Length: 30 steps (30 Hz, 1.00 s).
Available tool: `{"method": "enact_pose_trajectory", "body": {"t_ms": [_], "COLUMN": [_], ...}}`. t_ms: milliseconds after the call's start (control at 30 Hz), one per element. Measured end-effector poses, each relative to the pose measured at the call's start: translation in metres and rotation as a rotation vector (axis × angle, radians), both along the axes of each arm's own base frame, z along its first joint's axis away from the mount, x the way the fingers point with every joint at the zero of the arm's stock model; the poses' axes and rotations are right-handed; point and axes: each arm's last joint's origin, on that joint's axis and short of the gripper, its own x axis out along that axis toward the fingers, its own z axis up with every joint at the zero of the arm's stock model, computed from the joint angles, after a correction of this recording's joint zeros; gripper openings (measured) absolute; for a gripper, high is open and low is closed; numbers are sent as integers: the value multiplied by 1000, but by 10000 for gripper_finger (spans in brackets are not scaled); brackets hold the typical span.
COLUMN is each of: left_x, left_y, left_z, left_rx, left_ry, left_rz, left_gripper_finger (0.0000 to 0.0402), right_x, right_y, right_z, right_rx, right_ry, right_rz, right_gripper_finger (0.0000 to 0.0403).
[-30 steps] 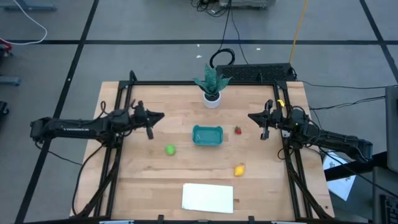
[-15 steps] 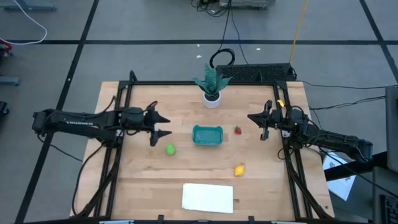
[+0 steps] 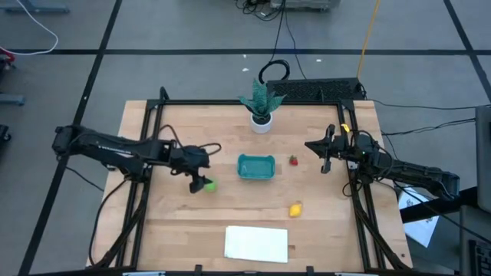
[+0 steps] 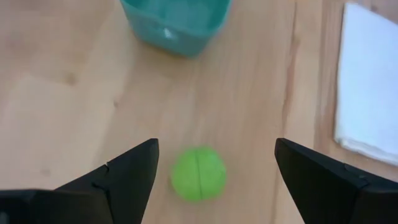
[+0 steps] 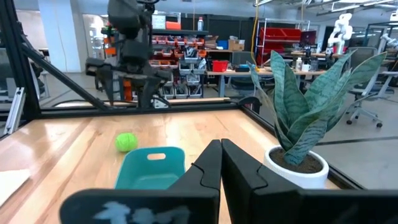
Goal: Pick and placing Produce into tupperware
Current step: Put the green cabbage into the green bin
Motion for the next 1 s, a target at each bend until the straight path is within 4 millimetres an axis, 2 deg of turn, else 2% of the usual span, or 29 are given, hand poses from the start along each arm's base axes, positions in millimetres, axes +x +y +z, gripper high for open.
{"method": "enact_pose_trajectory", "body": {"t_ms": [133,367,800,1000], "left_x": [5,11,22,20], "left_y": [-5,-18,-16,-15], "left_z": [-10,-26,-49,-51], "left_rx": [-59,-63,5,19], "left_ry": [58,134,218,245], "left_rz": [15,-17,3,8], "left_gripper_finger": [328,328,328,328], "right_x": [0,0,0,0], "right_y": [0,0,0,0], "right_z": [0,-1,-3,-3], "right_rx": [18,35,64,64], "right_ry": [1,5,23,23], "right_rz": [1,1,1,1], "right_gripper_finger": [0,0,0,0]}}
